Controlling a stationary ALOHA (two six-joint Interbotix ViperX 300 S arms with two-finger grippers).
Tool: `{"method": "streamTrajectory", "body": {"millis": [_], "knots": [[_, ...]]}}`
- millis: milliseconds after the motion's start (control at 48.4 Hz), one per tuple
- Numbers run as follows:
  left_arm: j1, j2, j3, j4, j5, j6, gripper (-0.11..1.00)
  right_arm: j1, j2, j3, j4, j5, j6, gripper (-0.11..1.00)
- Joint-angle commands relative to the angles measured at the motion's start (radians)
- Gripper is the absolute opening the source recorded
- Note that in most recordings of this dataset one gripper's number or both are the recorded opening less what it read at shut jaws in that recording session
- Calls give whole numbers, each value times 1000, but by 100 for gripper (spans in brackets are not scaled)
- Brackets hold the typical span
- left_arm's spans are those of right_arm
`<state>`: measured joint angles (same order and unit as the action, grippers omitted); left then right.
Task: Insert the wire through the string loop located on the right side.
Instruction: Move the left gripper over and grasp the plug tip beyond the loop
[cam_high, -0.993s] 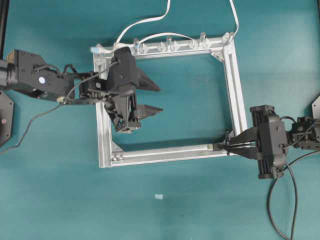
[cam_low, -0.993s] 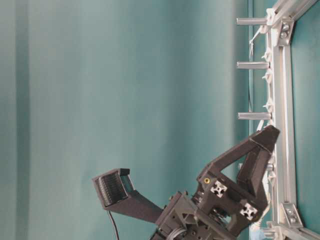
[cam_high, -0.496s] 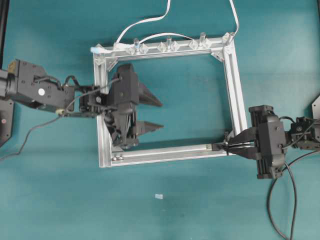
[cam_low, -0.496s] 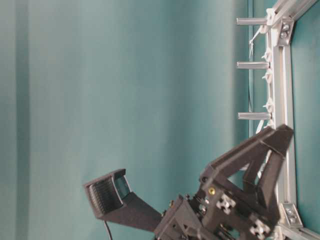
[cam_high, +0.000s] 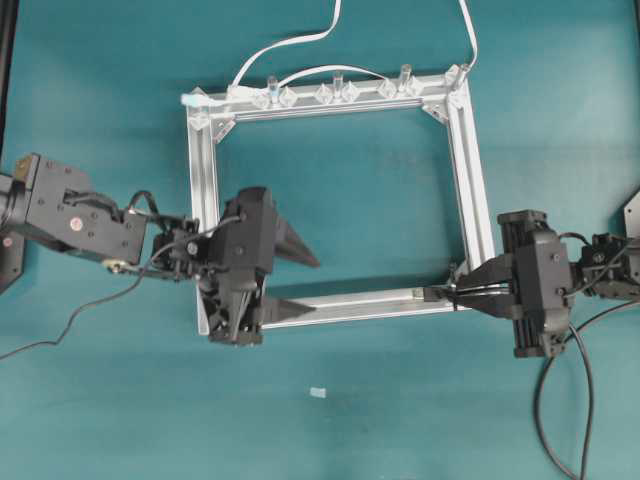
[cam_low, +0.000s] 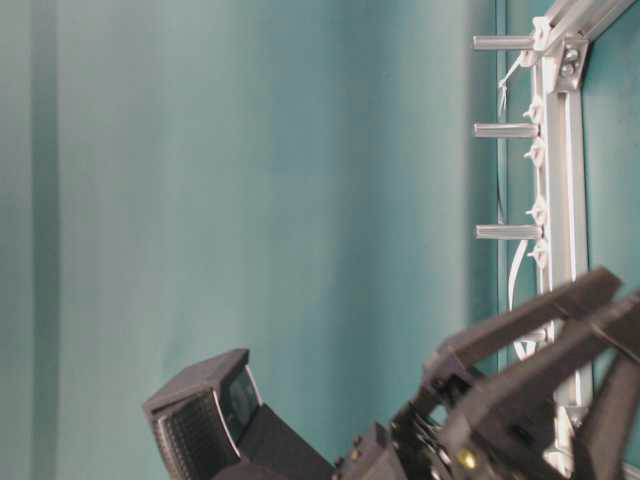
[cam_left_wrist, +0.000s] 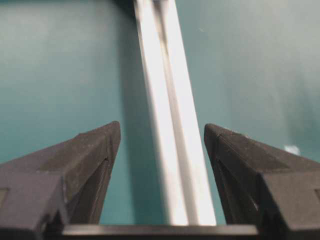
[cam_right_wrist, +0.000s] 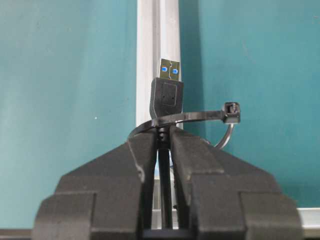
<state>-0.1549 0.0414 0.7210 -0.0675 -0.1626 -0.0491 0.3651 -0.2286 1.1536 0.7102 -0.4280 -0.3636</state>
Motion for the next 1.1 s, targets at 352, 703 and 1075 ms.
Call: {"method": "streamTrajectory", "body": {"millis": [352, 703, 1075], "knots": [[-29, -11, -25, 2, 23, -64, 68, -3, -6, -18, -3, -6, 0, 12], [-29, 124, -170, 3, 25, -63, 68, -2, -6, -18, -2, -5, 0, 12], [18, 301, -383, 5, 26, -60, 68, -2, -6, -18, -3, -6, 0, 12]]}}
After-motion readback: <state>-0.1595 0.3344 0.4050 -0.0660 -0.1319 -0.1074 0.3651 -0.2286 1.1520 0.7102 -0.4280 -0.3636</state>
